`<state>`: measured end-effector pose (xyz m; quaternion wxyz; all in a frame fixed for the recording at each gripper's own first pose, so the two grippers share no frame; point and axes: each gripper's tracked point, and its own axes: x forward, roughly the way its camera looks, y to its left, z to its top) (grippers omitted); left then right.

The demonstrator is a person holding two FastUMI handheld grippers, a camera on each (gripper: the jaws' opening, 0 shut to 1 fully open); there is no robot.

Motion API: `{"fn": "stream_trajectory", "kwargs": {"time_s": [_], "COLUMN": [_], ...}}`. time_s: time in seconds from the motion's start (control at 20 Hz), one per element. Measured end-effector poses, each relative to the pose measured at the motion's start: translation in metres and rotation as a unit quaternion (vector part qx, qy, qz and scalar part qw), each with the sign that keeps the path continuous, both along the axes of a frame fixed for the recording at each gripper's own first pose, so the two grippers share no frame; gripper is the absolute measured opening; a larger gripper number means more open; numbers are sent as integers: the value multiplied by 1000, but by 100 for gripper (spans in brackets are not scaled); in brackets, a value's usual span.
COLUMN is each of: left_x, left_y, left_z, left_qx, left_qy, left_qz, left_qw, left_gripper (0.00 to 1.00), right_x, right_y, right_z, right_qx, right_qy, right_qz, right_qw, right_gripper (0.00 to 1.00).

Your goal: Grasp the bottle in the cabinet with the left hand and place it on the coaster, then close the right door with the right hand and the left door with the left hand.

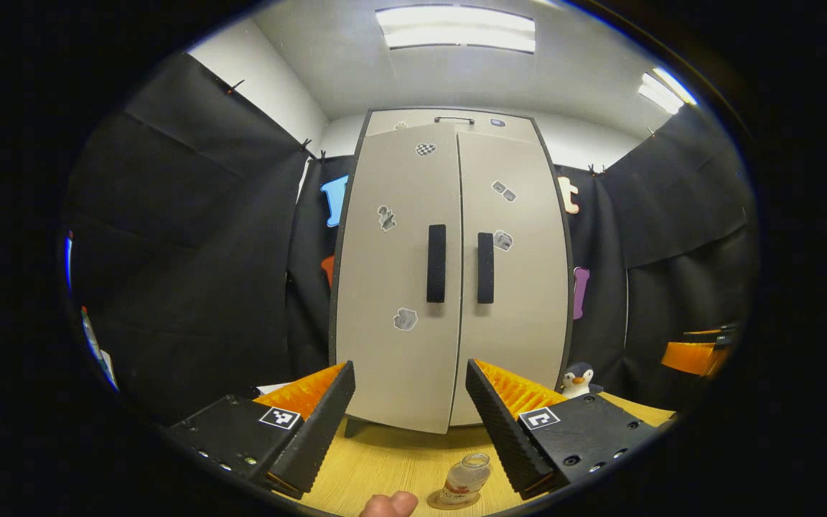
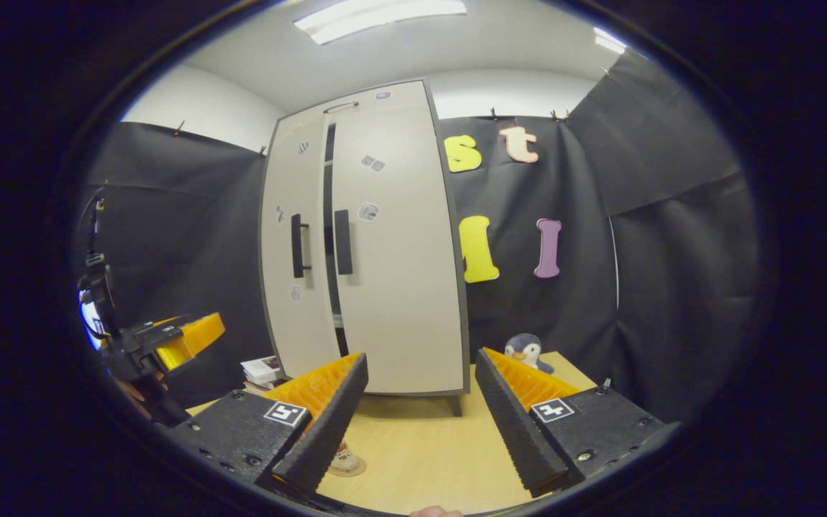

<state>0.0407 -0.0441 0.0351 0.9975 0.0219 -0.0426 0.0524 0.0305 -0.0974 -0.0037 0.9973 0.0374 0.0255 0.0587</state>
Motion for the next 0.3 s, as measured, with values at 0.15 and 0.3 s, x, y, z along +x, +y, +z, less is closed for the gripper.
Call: {"fn": "stream_trajectory", "kwargs": {"time_s": [0.15,0.3], "left_x": [0,-3], "left_y": [1,2], "left_z": [-2,-5], "left_qx": [2,2], "left_qy": [2,4], "left_qz": [2,3], "left_qw": [1000,1000], "left_gripper": [95,95], "right_x": [-1,-1], "right_y": [2,3], "right_z": [-1,-1], "right_qx": [-2,-1], "right_qy": [1,2], "right_qz": [0,1], "right_qw": [1000,1000], "right_gripper": [94,98]}}
